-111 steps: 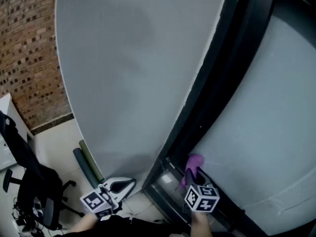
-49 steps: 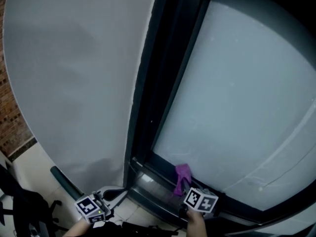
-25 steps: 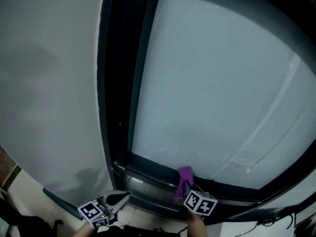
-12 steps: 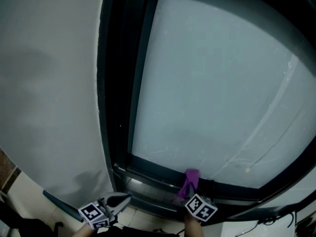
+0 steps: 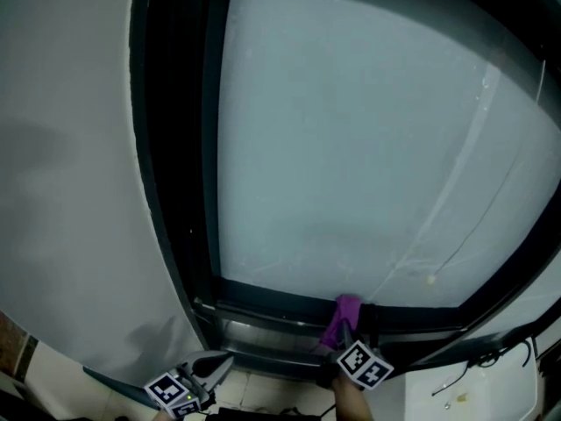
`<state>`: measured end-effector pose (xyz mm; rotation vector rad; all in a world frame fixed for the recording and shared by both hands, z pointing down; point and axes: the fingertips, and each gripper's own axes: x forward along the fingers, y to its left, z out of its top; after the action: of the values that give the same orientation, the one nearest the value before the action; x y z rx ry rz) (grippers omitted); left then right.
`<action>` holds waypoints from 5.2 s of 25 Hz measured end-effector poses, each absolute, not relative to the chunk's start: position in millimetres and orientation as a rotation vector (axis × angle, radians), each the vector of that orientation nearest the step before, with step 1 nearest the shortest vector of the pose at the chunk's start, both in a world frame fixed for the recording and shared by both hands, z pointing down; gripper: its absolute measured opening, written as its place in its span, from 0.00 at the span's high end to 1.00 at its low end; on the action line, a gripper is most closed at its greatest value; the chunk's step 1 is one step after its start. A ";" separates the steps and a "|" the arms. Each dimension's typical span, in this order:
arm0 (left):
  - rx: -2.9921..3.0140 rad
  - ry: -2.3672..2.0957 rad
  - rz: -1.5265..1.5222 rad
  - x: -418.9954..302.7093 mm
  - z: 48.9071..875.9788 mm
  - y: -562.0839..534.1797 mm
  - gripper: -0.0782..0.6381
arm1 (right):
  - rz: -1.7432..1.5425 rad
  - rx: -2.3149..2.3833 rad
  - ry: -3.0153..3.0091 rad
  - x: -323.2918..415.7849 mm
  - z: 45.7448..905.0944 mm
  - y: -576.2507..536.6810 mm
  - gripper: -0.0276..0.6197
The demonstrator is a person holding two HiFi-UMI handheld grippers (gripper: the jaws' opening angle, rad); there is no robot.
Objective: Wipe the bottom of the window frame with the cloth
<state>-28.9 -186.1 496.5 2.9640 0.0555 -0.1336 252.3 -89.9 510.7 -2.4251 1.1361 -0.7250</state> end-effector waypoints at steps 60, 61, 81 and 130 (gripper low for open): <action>2.995 0.090 -0.149 63.9 487.1 -113.6 0.90 | -0.651 -3.097 1.552 351.5 500.2 -6.0 0.83; 2.993 0.095 -0.146 64.7 487.9 -112.2 0.90 | -0.648 -3.118 1.551 352.5 501.3 -4.4 0.83; 2.981 0.181 -0.100 126.5 495.5 -80.5 0.90 | -0.678 -3.137 1.434 407.0 507.8 49.2 0.82; 2.993 0.381 -0.240 208.2 460.3 -72.2 0.90 | -0.767 -3.400 0.744 523.3 515.7 197.2 0.82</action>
<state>208.2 -72.2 460.3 2.9928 0.3809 -0.2398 523.3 197.2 515.7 -3.4003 0.7438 -0.7666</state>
